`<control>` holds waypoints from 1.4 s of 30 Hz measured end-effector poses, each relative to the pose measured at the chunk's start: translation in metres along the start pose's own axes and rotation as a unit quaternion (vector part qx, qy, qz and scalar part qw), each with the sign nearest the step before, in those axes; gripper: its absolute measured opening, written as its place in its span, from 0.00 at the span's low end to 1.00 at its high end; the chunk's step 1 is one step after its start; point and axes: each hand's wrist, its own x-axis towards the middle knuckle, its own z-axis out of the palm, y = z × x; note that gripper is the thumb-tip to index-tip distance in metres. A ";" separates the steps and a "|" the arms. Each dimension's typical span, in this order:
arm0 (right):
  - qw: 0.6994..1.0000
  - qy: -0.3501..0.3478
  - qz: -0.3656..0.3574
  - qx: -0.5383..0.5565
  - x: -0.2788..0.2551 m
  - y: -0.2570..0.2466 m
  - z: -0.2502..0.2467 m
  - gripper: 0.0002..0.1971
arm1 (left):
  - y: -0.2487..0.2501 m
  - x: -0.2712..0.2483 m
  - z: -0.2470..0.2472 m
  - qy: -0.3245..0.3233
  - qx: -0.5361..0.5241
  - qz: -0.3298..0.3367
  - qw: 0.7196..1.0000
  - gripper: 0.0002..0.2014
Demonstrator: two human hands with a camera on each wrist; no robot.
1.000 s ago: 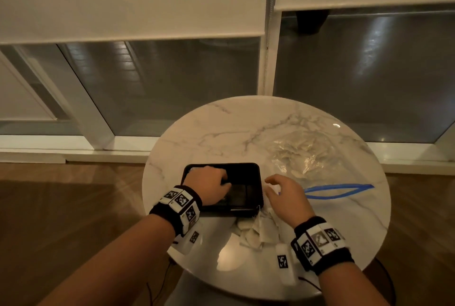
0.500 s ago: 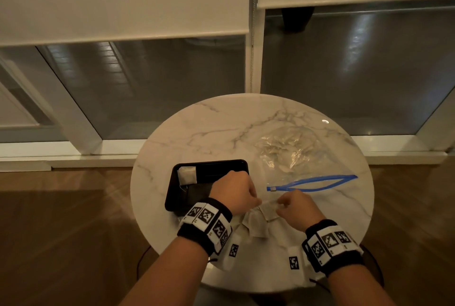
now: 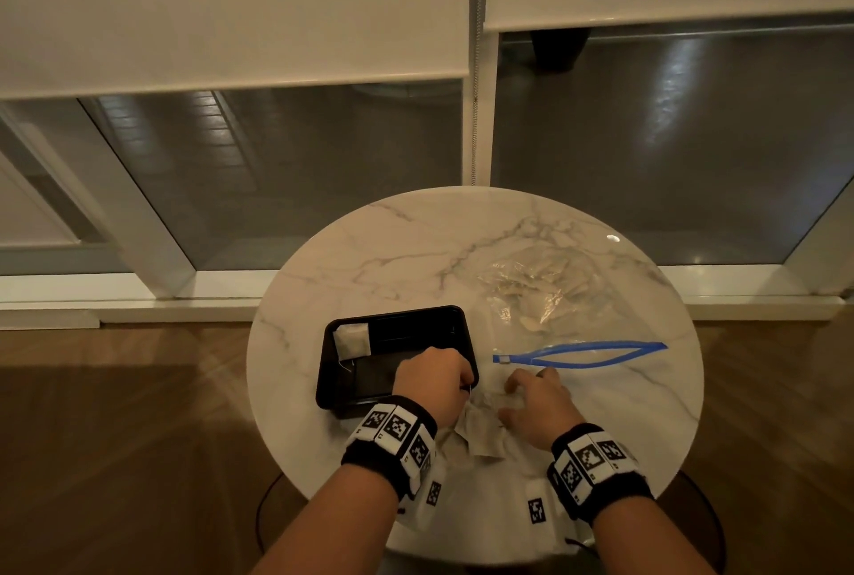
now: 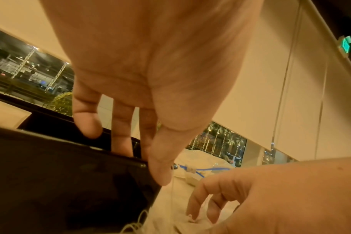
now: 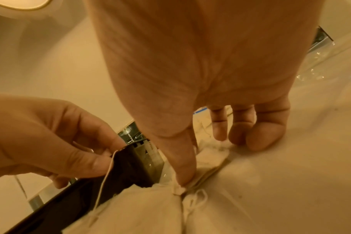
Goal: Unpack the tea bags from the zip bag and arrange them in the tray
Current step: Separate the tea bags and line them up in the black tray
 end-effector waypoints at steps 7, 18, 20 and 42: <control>0.993 0.082 -0.014 0.083 0.003 0.020 0.001 0.14 | 0.009 0.004 0.006 0.007 -0.003 0.020 1.000 0.12; 0.990 -0.013 -0.035 0.139 -0.011 0.019 -0.034 0.16 | -0.019 -0.008 -0.010 0.208 -0.213 -0.021 0.954 0.09; 0.985 -0.026 -0.065 0.155 -0.017 0.007 -0.051 0.10 | -0.041 -0.009 -0.017 0.278 -0.279 -0.084 0.915 0.08; 0.960 -0.099 -0.033 0.260 0.070 -0.169 0.005 0.10 | -0.136 -0.015 0.017 0.087 -0.693 -0.236 0.675 0.17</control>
